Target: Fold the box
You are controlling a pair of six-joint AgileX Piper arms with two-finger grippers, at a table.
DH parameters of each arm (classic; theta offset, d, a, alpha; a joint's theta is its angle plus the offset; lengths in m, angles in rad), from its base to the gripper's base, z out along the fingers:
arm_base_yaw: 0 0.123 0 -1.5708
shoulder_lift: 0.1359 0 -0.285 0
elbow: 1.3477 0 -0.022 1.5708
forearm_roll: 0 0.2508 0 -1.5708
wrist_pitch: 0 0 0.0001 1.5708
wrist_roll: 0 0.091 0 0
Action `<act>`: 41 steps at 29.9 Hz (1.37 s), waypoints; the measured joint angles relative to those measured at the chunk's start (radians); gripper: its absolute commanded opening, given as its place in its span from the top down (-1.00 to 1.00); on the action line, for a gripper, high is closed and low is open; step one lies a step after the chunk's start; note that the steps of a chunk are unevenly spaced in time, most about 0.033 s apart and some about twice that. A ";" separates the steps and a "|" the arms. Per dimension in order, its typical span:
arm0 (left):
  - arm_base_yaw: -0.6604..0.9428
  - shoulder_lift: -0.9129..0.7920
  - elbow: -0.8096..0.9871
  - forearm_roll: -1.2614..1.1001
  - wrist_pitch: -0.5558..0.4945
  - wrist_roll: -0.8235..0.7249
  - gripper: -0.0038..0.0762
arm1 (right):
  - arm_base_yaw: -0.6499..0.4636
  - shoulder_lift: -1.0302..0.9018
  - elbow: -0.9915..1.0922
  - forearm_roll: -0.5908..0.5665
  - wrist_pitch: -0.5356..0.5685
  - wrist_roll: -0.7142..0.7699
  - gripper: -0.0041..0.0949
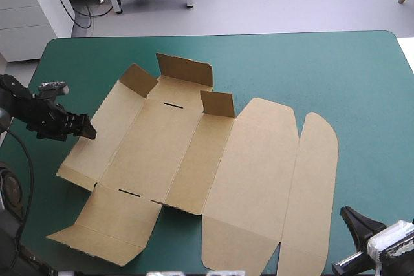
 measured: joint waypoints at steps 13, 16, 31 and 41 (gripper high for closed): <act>0.002 0.028 0.169 -0.116 -0.039 0.076 -0.57 | 0.000 0.000 0.000 0.000 0.000 -0.001 0.96; -0.009 0.028 0.173 -0.116 -0.039 0.083 -0.42 | 0.000 0.000 0.000 0.000 0.000 -0.001 0.96; -0.023 0.036 0.185 -0.100 -0.012 0.089 0.92 | 0.000 0.000 0.000 0.000 0.000 -0.004 0.96; -0.031 0.016 0.154 -0.076 0.003 0.101 0.92 | 0.000 0.000 0.000 0.000 0.000 -0.004 0.96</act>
